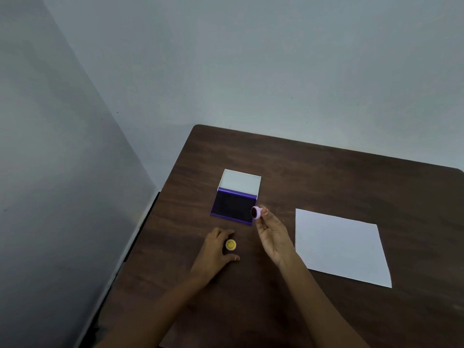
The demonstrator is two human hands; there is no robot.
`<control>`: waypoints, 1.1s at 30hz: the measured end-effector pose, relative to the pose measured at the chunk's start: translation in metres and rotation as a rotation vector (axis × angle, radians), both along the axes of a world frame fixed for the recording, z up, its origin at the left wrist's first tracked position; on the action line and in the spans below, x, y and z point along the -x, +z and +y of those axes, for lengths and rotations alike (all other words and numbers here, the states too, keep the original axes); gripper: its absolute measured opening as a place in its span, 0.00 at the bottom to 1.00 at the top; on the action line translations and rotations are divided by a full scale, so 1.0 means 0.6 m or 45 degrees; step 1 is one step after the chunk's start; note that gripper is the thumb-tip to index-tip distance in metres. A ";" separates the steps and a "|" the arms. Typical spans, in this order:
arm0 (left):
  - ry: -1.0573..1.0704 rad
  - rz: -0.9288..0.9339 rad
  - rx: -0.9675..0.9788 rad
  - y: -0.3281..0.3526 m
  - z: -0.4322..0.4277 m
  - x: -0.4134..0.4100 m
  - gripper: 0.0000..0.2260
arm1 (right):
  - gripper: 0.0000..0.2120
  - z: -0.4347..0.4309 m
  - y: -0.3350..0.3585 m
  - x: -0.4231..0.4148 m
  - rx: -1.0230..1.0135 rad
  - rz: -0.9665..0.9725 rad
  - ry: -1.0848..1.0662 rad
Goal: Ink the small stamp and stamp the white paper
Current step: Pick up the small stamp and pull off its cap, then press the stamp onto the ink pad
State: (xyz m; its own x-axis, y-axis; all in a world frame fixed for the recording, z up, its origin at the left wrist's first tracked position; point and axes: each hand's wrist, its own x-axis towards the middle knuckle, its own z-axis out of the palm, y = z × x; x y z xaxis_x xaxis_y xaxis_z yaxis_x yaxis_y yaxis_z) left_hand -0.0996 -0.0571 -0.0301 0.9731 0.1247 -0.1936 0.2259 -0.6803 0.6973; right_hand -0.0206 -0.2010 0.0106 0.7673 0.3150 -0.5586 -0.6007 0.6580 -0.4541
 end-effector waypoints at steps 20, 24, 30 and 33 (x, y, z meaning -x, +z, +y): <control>-0.018 -0.199 -0.494 -0.068 0.094 -0.101 0.39 | 0.09 0.134 -0.031 -0.081 1.758 -1.273 0.526; -0.029 -0.220 -0.486 -0.070 0.096 -0.101 0.38 | 0.09 0.136 -0.040 -0.077 1.764 -1.262 0.569; -0.026 -0.222 -0.478 -0.068 0.095 -0.102 0.38 | 0.09 0.143 -0.047 -0.073 1.766 -1.236 0.588; -0.025 -0.227 -0.473 -0.067 0.095 -0.101 0.38 | 0.10 0.142 -0.049 -0.072 1.754 -1.216 0.586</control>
